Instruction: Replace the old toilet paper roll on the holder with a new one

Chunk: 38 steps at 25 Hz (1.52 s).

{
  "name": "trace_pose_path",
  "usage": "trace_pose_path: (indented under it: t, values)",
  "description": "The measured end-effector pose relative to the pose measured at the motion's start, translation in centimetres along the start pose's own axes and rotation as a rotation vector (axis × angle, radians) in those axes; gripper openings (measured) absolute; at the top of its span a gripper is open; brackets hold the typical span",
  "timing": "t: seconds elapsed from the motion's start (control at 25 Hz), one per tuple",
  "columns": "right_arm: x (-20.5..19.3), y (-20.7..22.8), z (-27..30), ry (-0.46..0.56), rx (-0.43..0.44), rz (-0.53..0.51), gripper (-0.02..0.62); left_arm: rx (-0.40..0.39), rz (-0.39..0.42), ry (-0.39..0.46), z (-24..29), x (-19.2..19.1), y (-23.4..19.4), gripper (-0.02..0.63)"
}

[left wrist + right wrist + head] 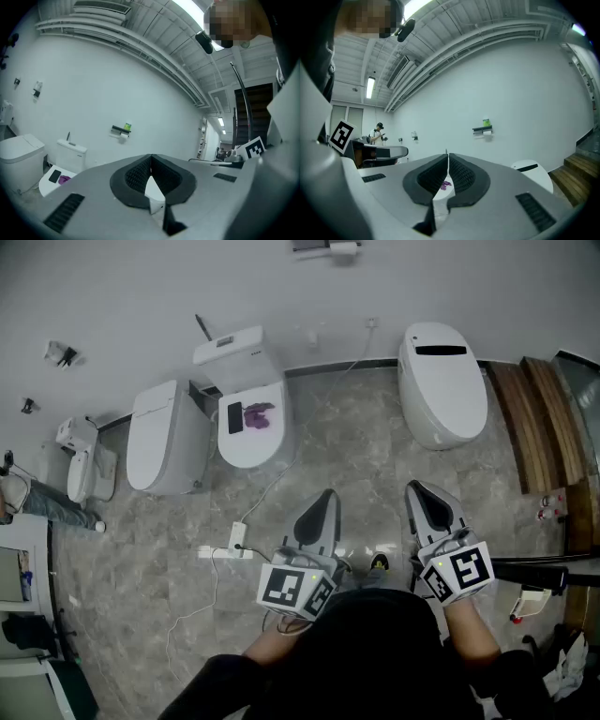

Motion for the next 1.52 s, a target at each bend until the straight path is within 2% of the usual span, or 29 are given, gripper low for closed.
trace_pose_path:
  t: [0.4,1.08,1.52]
  values:
    - [-0.2,0.7,0.9,-0.012,-0.028,0.021,0.021,-0.006,0.012,-0.014,0.7,0.3,-1.4,0.023]
    - [-1.8,-2.3,3.1,-0.055,-0.063,-0.002,0.021,0.003,-0.011,-0.018,-1.1,0.6,-7.1,0.023]
    - [-1.6,0.5,6.5,-0.034,-0.039,0.004,0.021,0.033,0.0,-0.018,2.1,0.9,-8.3,0.023]
Point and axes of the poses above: the fingertips, and each gripper's own axes: z forward along the fingers, y to its right, x out of its top, the point moved 1 cm from there along -z, backward along the fingers, and after that the axes turned 7 degrees about y, right-handed, at the moved point
